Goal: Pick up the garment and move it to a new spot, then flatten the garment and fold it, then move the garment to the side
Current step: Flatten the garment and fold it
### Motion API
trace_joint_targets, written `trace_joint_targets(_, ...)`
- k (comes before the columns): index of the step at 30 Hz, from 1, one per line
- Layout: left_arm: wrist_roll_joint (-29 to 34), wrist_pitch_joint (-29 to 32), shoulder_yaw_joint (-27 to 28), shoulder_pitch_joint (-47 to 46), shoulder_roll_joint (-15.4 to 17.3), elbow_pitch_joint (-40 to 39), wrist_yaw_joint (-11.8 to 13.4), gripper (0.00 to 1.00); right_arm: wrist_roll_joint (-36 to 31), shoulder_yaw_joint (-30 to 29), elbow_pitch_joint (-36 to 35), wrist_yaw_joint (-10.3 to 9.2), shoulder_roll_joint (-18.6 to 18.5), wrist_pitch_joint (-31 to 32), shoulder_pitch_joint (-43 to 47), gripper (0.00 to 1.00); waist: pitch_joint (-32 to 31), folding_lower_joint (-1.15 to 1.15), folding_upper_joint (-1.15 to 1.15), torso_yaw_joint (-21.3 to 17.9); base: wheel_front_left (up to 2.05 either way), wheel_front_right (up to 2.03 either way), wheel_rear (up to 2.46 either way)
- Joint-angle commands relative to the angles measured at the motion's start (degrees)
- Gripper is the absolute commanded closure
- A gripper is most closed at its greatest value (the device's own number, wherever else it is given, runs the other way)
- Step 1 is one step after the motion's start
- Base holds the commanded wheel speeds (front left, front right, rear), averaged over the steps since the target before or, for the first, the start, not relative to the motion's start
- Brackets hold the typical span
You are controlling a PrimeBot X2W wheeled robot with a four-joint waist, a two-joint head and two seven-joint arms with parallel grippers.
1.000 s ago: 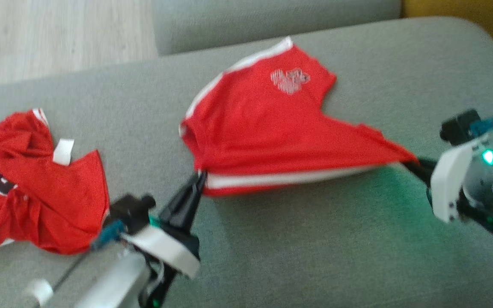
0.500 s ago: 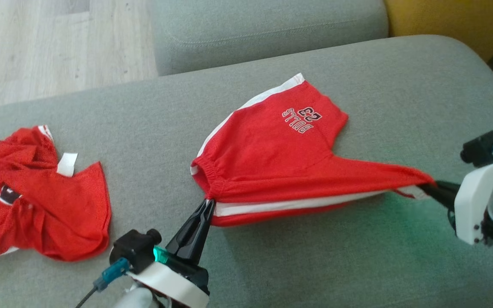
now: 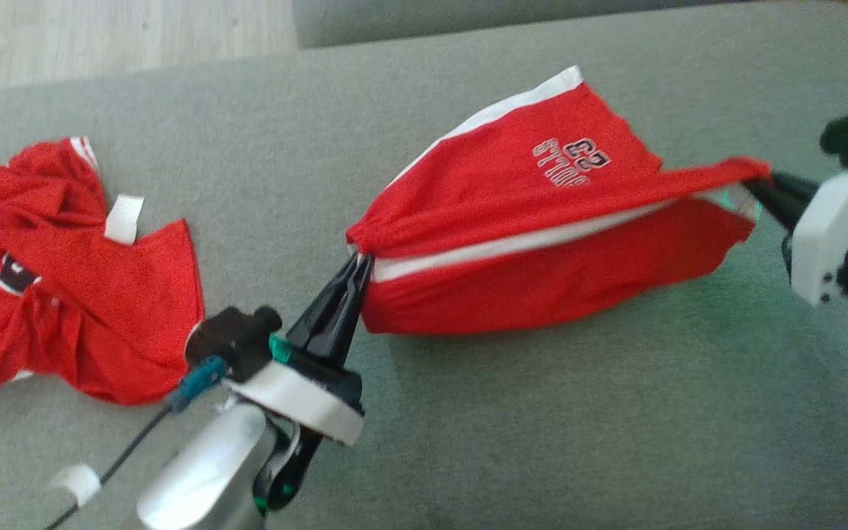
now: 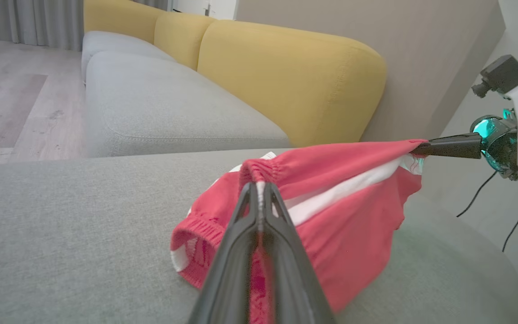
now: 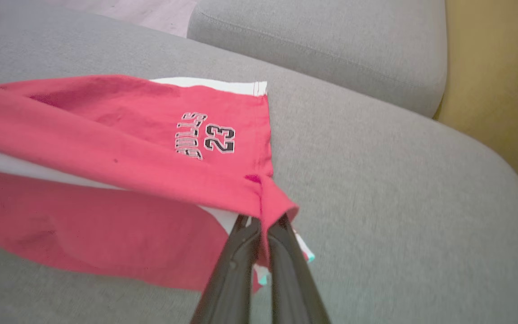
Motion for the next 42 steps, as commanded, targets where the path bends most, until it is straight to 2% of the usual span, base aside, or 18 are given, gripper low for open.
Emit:
trace_joint_targets(1, 0.7, 0.1, 2.9, -4.5, 0.5, -0.3, -0.1, 1.00, -1.7, -1.1, 0.5, 0.18, -0.7, 0.1, -3.0, 1.00, 3.0, -0.01, 0.00, 2.1, 0.00, 0.00, 0.00)
trace_joint_targets(12, 2.3, 0.8, 1.6, -14.8, -3.6, 6.2, -1.7, 1.00, -7.0, 1.8, 7.3, 0.18, 1.1, 0.9, -16.0, 1.00, 11.9, -0.01, 0.00, 7.1, 0.00, 0.00, 0.00)
trace_joint_targets(24, 4.0, -0.3, -0.6, -23.4, -8.2, 15.0, -3.5, 1.00, -7.0, 9.2, 16.6, 0.18, 2.5, -0.4, -25.6, 1.00, 17.4, -0.01, 0.00, 11.2, 0.00, 0.00, 0.00)
trace_joint_targets(25, 4.2, -0.3, -0.9, -23.9, -8.4, 15.7, -3.6, 0.87, -7.2, 9.6, 17.6, 0.18, 2.7, -0.9, -26.1, 0.19, 17.5, -0.01, 0.00, 11.3, 0.00, 0.00, 0.00)
trace_joint_targets(26, 4.4, -0.4, -1.0, -24.3, -8.6, 16.4, -3.6, 0.36, -7.5, 10.1, 18.7, 0.18, 3.0, -1.2, -26.5, 0.00, 17.6, -0.01, 0.00, 11.4, 0.00, 0.00, 0.00)
trace_joint_targets(27, 4.4, -0.5, -1.0, -24.7, -8.8, 17.0, -3.6, 0.00, -8.0, 10.3, 19.7, 0.18, 3.2, -2.1, -27.1, 0.00, 17.7, -0.01, 0.00, 11.4, 0.00, 0.00, 0.00)
trace_joint_targets(31, 4.5, -0.9, -0.3, -25.6, -9.2, 18.9, -3.6, 0.00, -8.1, 10.4, 23.9, 0.18, 5.2, -6.2, -28.1, 0.00, 17.2, -0.01, 0.00, 11.1, 0.00, 0.00, 0.00)
trace_joint_targets(37, 4.9, -1.3, 2.1, -25.4, -8.1, 19.6, -3.1, 0.00, -7.7, 8.7, 29.8, 0.18, 8.9, -13.3, -28.8, 0.00, 14.8, -0.01, 0.00, 9.6, 0.00, 0.00, 0.00)
trace_joint_targets(42, 6.2, -1.3, 8.0, -23.5, -6.6, 15.1, -0.9, 0.00, -5.8, 3.5, 34.1, 0.18, 12.8, -22.9, -29.2, 0.00, 11.5, -0.01, 0.00, 8.0, 0.00, 0.00, 0.00)
